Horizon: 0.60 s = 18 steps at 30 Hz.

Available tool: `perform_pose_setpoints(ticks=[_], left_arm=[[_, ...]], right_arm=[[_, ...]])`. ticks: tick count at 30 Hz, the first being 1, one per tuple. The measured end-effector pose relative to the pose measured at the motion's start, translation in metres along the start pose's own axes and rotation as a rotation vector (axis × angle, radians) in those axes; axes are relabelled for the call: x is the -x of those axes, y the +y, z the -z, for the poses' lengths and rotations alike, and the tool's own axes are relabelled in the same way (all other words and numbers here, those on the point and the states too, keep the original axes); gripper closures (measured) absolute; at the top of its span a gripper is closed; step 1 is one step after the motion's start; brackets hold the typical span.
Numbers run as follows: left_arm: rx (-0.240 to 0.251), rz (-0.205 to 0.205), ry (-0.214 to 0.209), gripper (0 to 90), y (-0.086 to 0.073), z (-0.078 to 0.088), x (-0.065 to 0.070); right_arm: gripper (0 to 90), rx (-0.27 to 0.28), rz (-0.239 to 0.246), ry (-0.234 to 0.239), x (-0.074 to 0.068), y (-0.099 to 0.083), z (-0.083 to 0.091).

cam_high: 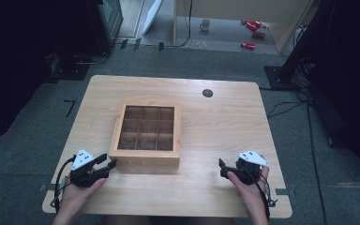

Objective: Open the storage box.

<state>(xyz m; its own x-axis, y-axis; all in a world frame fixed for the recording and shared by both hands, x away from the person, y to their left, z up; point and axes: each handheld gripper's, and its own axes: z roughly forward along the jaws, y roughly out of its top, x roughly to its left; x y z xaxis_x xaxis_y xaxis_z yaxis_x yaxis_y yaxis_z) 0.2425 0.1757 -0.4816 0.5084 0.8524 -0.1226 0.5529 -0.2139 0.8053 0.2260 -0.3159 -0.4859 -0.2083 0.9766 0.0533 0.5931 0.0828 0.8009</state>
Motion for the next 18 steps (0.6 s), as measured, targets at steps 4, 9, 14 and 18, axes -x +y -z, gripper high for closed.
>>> perform_pose_setpoints(ticks=[4, 9, 14, 18], left_arm=[[0.0, 0.003, -0.019, 54.4, 0.0, 0.0, -0.001], [0.008, 0.013, -0.046, 58.7, 0.001, 0.0, -0.001], [0.011, 0.01, -0.056, 61.5, 0.002, 0.001, 0.0], [0.01, 0.017, -0.064, 62.3, 0.003, 0.001, -0.001]], right_arm=[[9.0, 0.003, 0.01, 0.024, -0.012, 0.004, -0.004], [9.1, 0.008, 0.035, 0.057, -0.028, 0.01, -0.01], [9.7, 0.012, 0.052, 0.084, -0.044, 0.015, -0.014], [9.9, 0.013, 0.062, 0.107, -0.055, 0.017, -0.018]])
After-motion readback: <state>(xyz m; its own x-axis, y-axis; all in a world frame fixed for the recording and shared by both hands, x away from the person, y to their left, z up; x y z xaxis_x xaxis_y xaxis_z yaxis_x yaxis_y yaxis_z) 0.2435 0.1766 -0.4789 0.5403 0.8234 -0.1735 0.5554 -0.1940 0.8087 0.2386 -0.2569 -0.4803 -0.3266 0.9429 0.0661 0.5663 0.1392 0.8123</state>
